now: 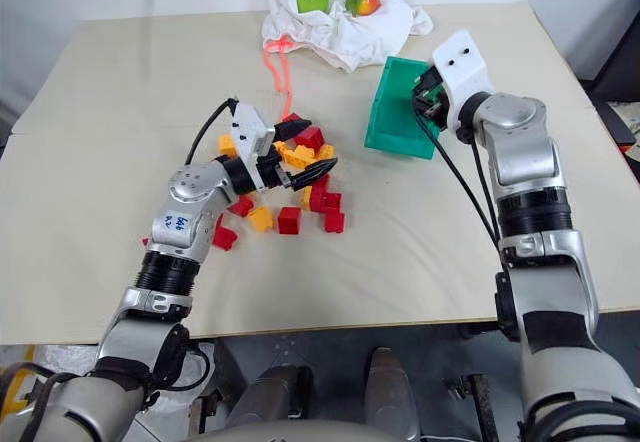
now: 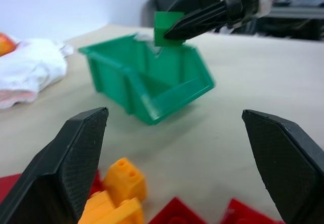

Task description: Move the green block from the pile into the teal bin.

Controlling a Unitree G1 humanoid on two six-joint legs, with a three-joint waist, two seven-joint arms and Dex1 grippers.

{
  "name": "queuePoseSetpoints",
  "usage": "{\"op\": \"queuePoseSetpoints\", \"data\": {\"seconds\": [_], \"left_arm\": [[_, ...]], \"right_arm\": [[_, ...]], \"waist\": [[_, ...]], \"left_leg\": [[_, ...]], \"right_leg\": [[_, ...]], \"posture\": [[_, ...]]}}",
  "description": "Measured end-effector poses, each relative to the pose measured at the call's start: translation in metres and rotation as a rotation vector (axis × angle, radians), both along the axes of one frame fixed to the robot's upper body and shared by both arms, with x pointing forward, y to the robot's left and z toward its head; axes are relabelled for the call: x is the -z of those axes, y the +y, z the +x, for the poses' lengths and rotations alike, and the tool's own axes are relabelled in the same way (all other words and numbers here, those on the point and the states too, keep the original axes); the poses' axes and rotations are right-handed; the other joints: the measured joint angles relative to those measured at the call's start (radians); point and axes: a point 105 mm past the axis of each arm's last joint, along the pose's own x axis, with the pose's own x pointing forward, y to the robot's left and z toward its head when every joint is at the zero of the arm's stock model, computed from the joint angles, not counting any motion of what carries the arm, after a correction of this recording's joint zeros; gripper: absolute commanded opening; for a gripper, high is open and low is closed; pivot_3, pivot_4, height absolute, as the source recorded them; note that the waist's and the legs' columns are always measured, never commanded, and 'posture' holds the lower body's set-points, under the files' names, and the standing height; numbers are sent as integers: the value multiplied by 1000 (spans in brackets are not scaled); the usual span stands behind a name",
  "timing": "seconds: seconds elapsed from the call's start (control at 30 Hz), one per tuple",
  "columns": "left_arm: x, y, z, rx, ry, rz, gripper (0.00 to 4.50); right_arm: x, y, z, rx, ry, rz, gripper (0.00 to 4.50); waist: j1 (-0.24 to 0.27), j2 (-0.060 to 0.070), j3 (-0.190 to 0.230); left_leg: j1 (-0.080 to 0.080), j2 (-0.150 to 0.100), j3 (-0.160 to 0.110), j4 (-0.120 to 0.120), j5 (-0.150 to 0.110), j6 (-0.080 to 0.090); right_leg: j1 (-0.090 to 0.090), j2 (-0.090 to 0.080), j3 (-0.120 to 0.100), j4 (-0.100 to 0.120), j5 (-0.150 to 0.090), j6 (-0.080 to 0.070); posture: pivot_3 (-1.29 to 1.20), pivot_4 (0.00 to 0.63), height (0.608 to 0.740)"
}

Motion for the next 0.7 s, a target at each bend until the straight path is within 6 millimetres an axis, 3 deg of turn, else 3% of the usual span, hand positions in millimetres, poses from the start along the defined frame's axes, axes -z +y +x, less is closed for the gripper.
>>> {"op": "queuePoseSetpoints", "data": {"seconds": [0.13, 0.3, 0.43, 0.57, 0.7], "left_arm": [[7, 4, 5, -34, 17, 4, 4500], [-1, 9, 9, -49, 29, -42, 4500], [-3, 19, 1, -16, 20, -56, 4500], [-1, 55, -2, -66, 18, -21, 4500], [-11, 104, -13, -86, 41, -70, 4500]], "right_arm": [[-7, 1, 4, -19, -26, 2, 4476], [-11, 3, 0, -57, -44, 18, 4476], [-2, 0, -20, -123, -41, 30, 4476], [20, -13, -48, -180, 9, 67, 4476], [59, -11, -103, -391, 118, 77, 4476]], "waist": [[4, 0, 0], [6, 0, 0], [7, 0, 0], [7, 0, 0], [6, 0, 0]], "left_leg": [[-1, 0, -1, 0, 0, 0], [-2, 0, -1, 1, 0, 0], [-3, 0, -2, 0, 0, 1], [-3, 0, -2, 1, 0, 1], [-3, 1, -2, 1, -1, 1]], "right_leg": [[-1, -1, 0, -1, 0, 1], [-1, -1, -1, -2, 1, 1], [-1, -1, -1, -3, 1, 1], [-1, -1, -1, -3, 1, 1], [0, 0, -1, -3, 1, 1]], "posture": [[0, 150, 740], [0, 150, 740], [0, 150, 740], [0, 150, 740], [0, 150, 740]]}}
